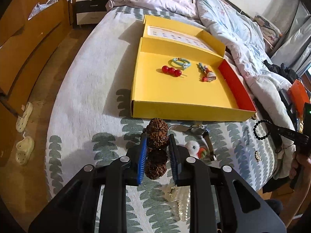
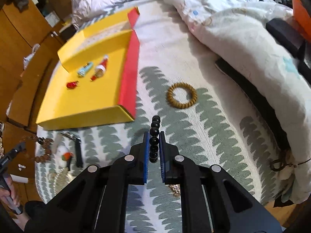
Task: Organize jewelry
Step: 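Lift brown rudraksha bracelet with left tool off the bed, then carry rudraksha bracelet with left tool into yellow box while right tool carries black bracelet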
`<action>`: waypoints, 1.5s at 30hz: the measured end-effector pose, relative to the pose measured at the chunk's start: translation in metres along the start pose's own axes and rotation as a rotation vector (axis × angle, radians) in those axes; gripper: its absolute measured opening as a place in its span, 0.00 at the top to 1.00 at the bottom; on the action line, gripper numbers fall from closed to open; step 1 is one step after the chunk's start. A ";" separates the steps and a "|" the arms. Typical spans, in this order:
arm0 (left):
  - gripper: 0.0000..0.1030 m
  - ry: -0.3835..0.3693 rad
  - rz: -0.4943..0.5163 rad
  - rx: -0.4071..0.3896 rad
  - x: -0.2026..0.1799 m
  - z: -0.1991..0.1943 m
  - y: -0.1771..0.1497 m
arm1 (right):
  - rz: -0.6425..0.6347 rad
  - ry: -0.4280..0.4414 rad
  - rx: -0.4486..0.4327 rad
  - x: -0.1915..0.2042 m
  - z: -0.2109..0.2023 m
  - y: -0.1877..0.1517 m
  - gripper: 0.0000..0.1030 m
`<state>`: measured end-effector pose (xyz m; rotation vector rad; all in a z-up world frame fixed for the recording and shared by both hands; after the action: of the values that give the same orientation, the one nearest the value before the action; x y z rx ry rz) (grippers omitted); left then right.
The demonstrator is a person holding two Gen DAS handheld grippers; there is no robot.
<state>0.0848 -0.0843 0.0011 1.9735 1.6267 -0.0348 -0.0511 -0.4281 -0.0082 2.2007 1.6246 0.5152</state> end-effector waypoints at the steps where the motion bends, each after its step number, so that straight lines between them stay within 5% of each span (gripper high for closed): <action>1: 0.79 -0.004 -0.001 -0.003 -0.002 -0.001 0.001 | -0.003 0.003 -0.007 0.003 -0.005 0.000 0.90; 11: 0.79 -0.044 0.009 -0.031 -0.032 -0.015 0.025 | -0.075 0.070 -0.137 0.049 -0.044 0.042 0.90; 24: 0.79 -0.041 0.013 0.011 -0.077 0.028 0.081 | -0.158 0.188 -0.135 0.105 0.000 0.135 0.90; 33: 0.79 -0.066 0.044 0.061 -0.107 0.062 0.107 | -0.109 0.193 -0.017 0.091 0.078 0.142 0.90; 45: 0.79 -0.129 0.030 0.204 -0.098 0.112 0.101 | -0.115 0.083 0.009 0.086 0.093 0.139 0.90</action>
<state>0.1882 -0.2311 -0.0149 2.0991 1.5614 -0.3217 0.1332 -0.3904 -0.0144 2.1026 1.7867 0.5741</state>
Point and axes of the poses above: each gripper's, at about its wrist camera, not at the fingertips, and z roughly the way its jaws point, x to its left, y to its top, the point moved 4 cm from there along z, roughly the way its jaws point, and after that the axes turned 15 degrees about -z, right-handed, at the moved point
